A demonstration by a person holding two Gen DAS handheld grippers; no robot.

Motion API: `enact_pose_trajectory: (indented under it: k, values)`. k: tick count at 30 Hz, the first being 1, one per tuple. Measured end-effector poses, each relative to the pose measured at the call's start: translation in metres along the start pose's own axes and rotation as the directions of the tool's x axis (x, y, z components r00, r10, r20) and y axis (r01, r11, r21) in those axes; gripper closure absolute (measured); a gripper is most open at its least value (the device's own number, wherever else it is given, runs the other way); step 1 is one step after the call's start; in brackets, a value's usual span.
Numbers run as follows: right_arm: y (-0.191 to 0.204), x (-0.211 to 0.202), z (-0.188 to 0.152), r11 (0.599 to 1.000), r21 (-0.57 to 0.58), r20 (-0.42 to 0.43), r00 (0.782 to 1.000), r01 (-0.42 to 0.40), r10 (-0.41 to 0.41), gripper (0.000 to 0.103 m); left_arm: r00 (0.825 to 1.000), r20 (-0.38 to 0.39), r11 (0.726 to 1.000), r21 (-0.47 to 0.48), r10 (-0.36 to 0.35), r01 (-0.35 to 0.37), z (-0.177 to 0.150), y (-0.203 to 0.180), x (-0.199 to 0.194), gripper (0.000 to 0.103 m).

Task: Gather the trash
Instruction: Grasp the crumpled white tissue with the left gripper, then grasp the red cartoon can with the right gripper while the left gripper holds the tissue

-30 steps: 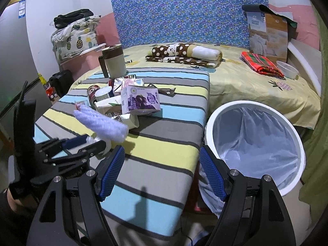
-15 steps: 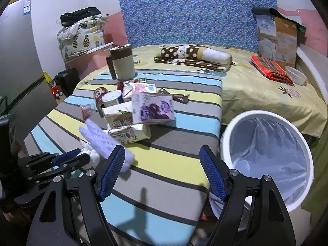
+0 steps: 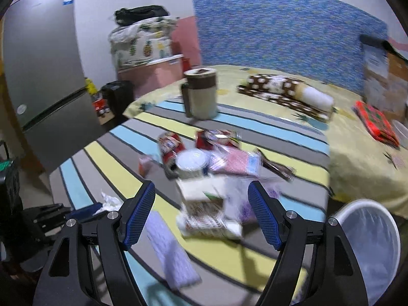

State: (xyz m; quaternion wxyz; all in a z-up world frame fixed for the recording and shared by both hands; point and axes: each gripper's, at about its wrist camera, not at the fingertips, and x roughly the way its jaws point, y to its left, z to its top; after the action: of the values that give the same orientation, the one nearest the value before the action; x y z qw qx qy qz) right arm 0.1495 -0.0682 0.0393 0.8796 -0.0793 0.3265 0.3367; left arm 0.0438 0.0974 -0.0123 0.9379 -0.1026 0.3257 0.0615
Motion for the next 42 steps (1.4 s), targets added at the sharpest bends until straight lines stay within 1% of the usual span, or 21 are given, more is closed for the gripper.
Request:
enact_pose_trajectory:
  k: [3, 7, 8, 10, 12, 13, 17, 20, 22, 23, 26, 29, 32, 37, 42]
  values:
    - [0.006, 0.020, 0.014, 0.998, -0.041, -0.025, 0.999, -0.038, 0.036, 0.027, 1.000, 0.013, 1.000, -0.019, 0.021, -0.021, 0.003, 0.013, -0.001, 0.086]
    - [0.015, 0.054, 0.031, 0.993, -0.079, -0.100, 0.992, -0.091, 0.083, 0.027, 0.999, 0.023, 0.998, -0.043, 0.037, -0.036, 0.006, 0.029, 0.002, 0.086]
    - [0.016, 0.059, 0.033, 0.992, -0.089, -0.112, 0.990, -0.094, 0.084, 0.029, 0.999, 0.024, 0.998, -0.048, 0.039, -0.038, 0.007, 0.032, 0.003, 0.086]
    - [0.022, 0.071, 0.039, 0.985, -0.131, -0.145, 0.985, -0.112, 0.092, 0.030, 0.999, 0.025, 0.998, -0.057, 0.042, -0.041, 0.009, 0.037, 0.005, 0.086]
    - [0.028, 0.087, 0.043, 0.978, -0.165, -0.197, 0.976, -0.130, 0.096, 0.034, 0.999, 0.025, 0.997, -0.066, 0.041, -0.039, 0.009, 0.042, 0.008, 0.086]
    - [0.030, 0.097, 0.044, 0.974, -0.178, -0.230, 0.968, -0.143, 0.100, 0.034, 0.999, 0.025, 0.997, -0.071, 0.040, -0.038, 0.009, 0.045, 0.009, 0.086]
    - [0.038, 0.129, 0.049, 0.963, -0.222, -0.332, 0.940, -0.154, 0.074, 0.036, 0.999, 0.019, 0.995, -0.090, 0.038, -0.036, 0.009, 0.052, 0.014, 0.086]
    - [0.046, 0.145, 0.047, 0.951, -0.267, -0.381, 0.924, -0.153, 0.041, 0.037, 0.999, 0.016, 0.994, -0.103, 0.040, -0.039, 0.008, 0.058, 0.017, 0.086]
    - [0.049, 0.154, 0.046, 0.947, -0.281, -0.408, 0.913, -0.156, 0.029, 0.042, 0.999, 0.013, 0.993, -0.112, 0.043, -0.042, 0.007, 0.062, 0.019, 0.086]
    - [0.051, 0.160, 0.046, 0.945, -0.287, -0.430, 0.903, -0.154, 0.016, 0.044, 0.999, 0.013, 0.992, -0.116, 0.043, -0.042, 0.007, 0.064, 0.020, 0.086]
    - [0.052, 0.170, 0.046, 0.944, -0.297, -0.453, 0.891, -0.144, -0.006, 0.048, 0.999, 0.011, 0.991, -0.124, 0.042, -0.040, 0.007, 0.067, 0.022, 0.086]
    - [0.052, 0.169, 0.049, 0.948, -0.281, -0.445, 0.895, -0.148, 0.008, 0.048, 0.999, 0.011, 0.991, -0.129, 0.042, -0.040, 0.007, 0.067, 0.022, 0.086]
    - [0.051, 0.162, 0.052, 0.953, -0.266, -0.424, 0.906, -0.146, 0.021, 0.048, 0.999, 0.015, 0.991, -0.128, 0.044, -0.042, 0.007, 0.067, 0.021, 0.086]
    - [0.044, 0.138, 0.060, 0.963, -0.228, -0.369, 0.928, -0.144, 0.051, 0.048, 0.998, 0.026, 0.992, -0.122, 0.049, -0.045, 0.009, 0.063, 0.016, 0.086]
    - [0.038, 0.105, 0.064, 0.971, -0.187, -0.295, 0.951, -0.149, 0.089, 0.048, 0.998, 0.046, 0.994, -0.106, 0.046, -0.041, 0.015, 0.054, 0.006, 0.086]
